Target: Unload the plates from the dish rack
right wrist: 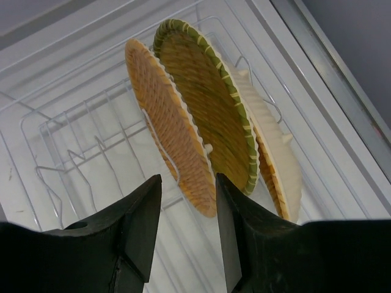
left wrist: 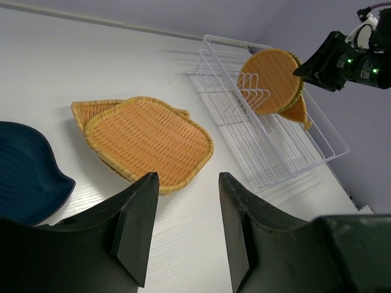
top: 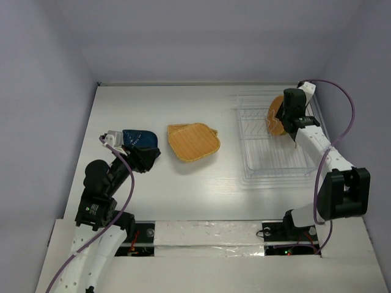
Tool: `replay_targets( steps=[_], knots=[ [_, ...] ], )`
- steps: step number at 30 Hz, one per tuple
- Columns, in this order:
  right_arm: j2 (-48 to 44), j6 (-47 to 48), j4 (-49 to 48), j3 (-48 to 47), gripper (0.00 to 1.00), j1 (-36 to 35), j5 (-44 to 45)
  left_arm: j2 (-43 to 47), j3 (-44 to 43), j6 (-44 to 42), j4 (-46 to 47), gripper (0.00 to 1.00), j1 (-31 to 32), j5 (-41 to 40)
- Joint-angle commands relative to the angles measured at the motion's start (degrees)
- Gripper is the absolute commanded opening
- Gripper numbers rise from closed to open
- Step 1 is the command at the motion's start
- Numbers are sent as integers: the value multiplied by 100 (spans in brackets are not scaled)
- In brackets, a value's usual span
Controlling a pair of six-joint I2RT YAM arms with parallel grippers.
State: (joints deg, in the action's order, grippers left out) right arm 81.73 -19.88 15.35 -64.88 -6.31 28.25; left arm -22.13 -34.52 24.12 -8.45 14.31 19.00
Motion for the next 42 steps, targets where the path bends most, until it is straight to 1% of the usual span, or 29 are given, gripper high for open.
replay_targets(
  steps=[1, 6, 11, 13, 15, 17, 19, 23, 25, 27, 31, 35, 39, 40, 42],
  knots=[
    [245, 116, -68, -341, 46, 77, 154, 77, -46, -21, 247, 41, 46, -2],
    [545, 169, 3, -525, 44, 130, 453, 68, -55, -30, 256, 42, 46, -2],
    [773, 221, -68, -657, 43, 182, 444, 60, -46, -21, 256, 42, 46, -11],
    [958, 248, -24, -736, 38, 182, 462, 51, -46, -21, 247, 42, 46, -2],
    [976, 239, -59, -702, 30, 182, 575, 51, -54, -21, 256, 42, 46, -2],
    [889, 291, -155, -614, 24, 182, 629, 42, -37, -21, 247, 42, 46, -2],
    [757, 370, -156, -552, 20, 182, 682, 25, -37, -30, 265, 42, 46, 7],
    [484, 537, -120, -499, 6, 130, 682, 7, -37, -21, 273, 42, 46, 24],
    [335, 634, -138, -438, 3, 16, 673, -19, -37, -21, 282, 42, 46, 24],
    [265, 704, -190, -385, 0, -98, 848, -28, -37, -21, 282, 42, 46, 33],
    [62, 1028, -471, -218, 0, -362, 1095, -81, -37, -21, 291, 42, 46, 59],
    [-157, 995, -516, -148, 0, -634, 1323, -99, -28, -21, 291, 42, 46, 60],
    [-614, 916, -428, -156, 0, -916, 1604, -107, -28, -13, 291, 42, 46, 68],
    [-858, 872, -385, -156, 0, -1038, 1648, -107, -28, -13, 291, 42, 46, 68],
    [-1114, 810, -270, -191, 0, -1144, 1562, -125, -28, -12, 300, 42, 46, 68]
  ],
)
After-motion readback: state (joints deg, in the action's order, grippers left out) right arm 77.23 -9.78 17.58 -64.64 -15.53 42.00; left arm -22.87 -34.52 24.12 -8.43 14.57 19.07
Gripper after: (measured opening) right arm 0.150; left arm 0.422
